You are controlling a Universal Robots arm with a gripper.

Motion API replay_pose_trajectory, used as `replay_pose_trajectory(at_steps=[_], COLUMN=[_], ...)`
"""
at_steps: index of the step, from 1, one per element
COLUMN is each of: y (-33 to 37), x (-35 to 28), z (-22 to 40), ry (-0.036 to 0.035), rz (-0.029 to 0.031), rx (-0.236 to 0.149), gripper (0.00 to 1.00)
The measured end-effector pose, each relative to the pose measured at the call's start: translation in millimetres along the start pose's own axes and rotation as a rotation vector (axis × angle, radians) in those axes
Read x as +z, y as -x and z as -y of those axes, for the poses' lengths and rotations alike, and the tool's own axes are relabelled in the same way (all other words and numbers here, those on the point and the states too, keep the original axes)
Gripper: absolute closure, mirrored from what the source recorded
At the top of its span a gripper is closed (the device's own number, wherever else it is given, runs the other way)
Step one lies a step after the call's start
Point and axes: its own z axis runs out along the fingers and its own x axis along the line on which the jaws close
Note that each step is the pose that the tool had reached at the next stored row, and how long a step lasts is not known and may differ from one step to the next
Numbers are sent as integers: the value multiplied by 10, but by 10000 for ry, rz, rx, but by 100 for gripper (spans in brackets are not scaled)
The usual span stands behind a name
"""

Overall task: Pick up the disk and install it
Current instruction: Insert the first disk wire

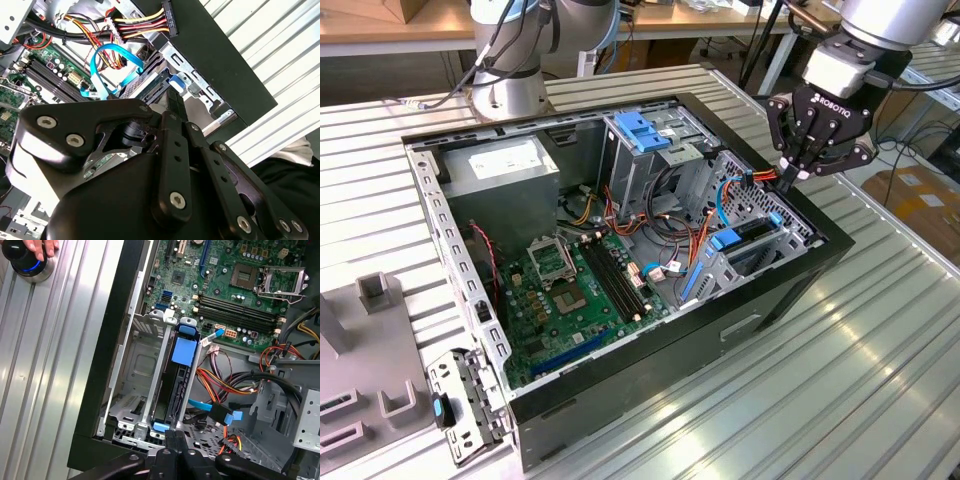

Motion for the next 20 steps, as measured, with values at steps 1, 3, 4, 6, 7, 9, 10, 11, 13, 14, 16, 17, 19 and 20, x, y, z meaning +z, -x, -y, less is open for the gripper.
replay_pose_trajectory(at_steps=[1,3,4,6,7,9,10,11,13,14,16,17,19,20], y=[0,-1,-1,-3,-3,-6,-7,-9,-12,-13,-14,-15,-19,-22], x=[0,0,0,0,0,1,1,1,2,3,4,4,5,4], z=[0,4,6,10,11,25,29,35,47,50,54,57,70,82], ry=[0,0,-1,-1,-2,-5,-6,-8,-18,-23,-35,-40,-52,-55], rz=[0,0,0,-1,0,-1,-1,-2,-6,-8,-12,-14,-19,-19], rx=[-1,-10,-15,-34,-40,-137,-187,-245,-522,-671,-1012,-1185,-1526,-1600], gripper=[89,89,89,89,89,89,89,89,89,89,89,89,89,89])
